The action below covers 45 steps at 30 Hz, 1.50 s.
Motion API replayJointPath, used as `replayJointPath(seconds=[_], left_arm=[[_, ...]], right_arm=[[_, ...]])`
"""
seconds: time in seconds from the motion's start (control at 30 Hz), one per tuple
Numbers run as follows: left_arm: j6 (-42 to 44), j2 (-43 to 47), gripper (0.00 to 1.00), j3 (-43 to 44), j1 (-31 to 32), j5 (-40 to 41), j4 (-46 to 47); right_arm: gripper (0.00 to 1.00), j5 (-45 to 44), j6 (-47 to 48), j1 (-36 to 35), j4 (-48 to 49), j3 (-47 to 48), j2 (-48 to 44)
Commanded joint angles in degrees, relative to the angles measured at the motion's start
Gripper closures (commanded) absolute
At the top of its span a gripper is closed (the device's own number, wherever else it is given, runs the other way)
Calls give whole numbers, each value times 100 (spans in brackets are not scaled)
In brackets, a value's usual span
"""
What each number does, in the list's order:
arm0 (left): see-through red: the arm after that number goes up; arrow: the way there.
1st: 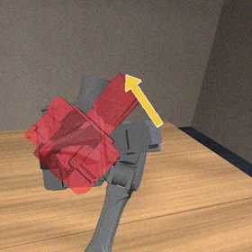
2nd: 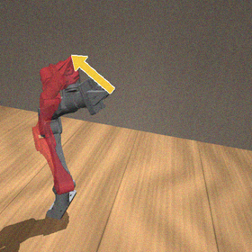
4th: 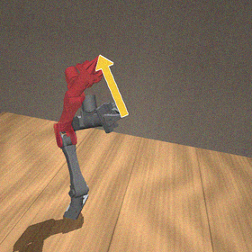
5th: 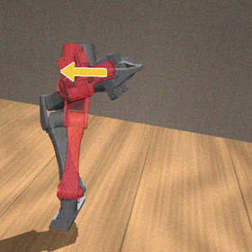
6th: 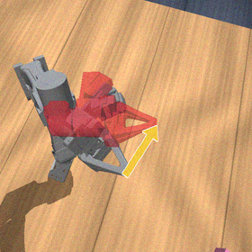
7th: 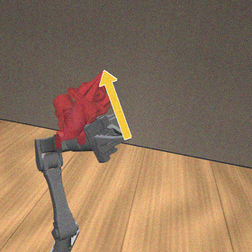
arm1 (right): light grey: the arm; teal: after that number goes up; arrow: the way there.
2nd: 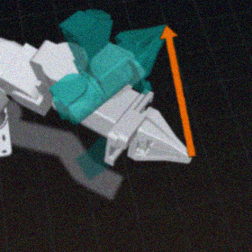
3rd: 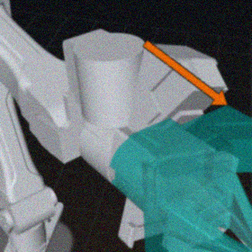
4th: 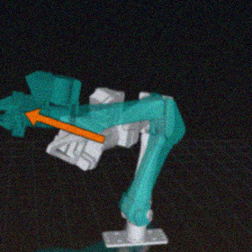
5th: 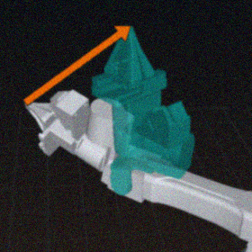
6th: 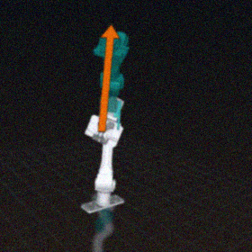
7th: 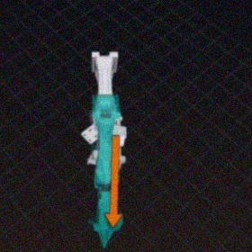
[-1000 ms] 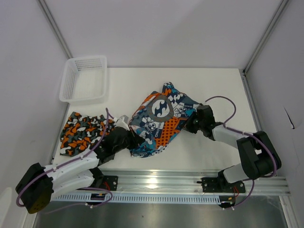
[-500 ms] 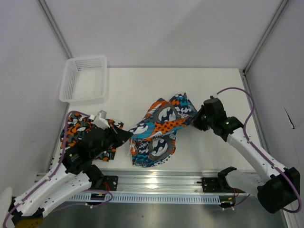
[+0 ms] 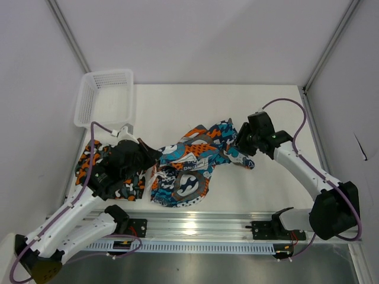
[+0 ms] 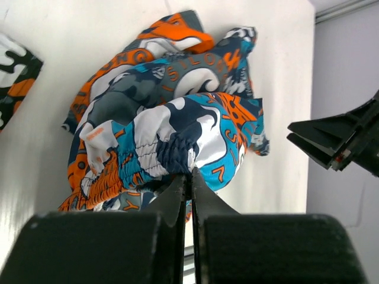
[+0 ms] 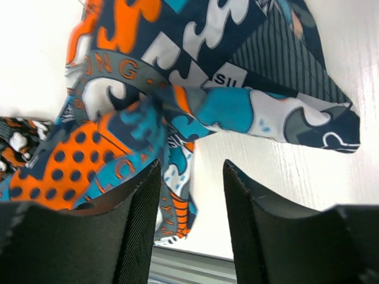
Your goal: Fold and stack the shorts
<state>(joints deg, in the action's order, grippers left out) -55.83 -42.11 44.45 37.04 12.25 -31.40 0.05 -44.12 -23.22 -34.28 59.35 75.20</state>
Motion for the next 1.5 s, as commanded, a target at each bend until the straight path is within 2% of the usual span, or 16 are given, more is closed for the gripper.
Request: replayJointPath(seconds=[0.0,0.1,0.13,0.17,0.23,0.43,0.57,0.7,0.73,0.77,1.0,1.13,1.3,1.47], left_arm=[[99,19,100,-208,-258,-486,450],[3,-43,100,-392,-442,-706,538],[-85,-78,100,-402,-513,-750,529],[-138,-104,100,-410,-539,-750,512],[-243,-210,100,-340,-583,-724,407],[-410,-465,100,-33,-601,-698,-41],[-534,-491,100,55,-619,-794,-182],[-569,-553,100,326,-671,-891,-463],[-560,-588,100,380,-706,-891,-620],[-551,-623,100,424,-724,-908,-692],[-411,-1291,100,1092,-935,-1365,-1544],[-393,-1388,100,1084,-970,-1541,-1492],[-428,-1335,100,926,-1023,-1743,-1352],[-516,-1335,100,873,-1041,-1989,-1255]], right_arm=[[50,599,351,221,788,-441,-102],[45,1197,456,239,1456,-881,-286],[41,1416,509,117,1721,-995,-373],[33,1801,562,12,1984,-1205,-548],[27,1998,807,-365,2565,-1277,-690],[17,1727,1860,-1218,2383,-505,-437],[7,910,2871,-2157,2286,-109,-181],[7,645,3988,-2546,2872,-301,-128],[1,1089,4268,-2547,3005,-528,-120],[1,1189,4793,-2556,3198,-626,-137],[0,1252,6000,-2591,3648,-952,-348],[1,1925,6634,-2582,3463,-829,-164],[1,1964,7057,-2792,3481,-794,38],[7,1639,7242,-3187,3490,-592,399]])
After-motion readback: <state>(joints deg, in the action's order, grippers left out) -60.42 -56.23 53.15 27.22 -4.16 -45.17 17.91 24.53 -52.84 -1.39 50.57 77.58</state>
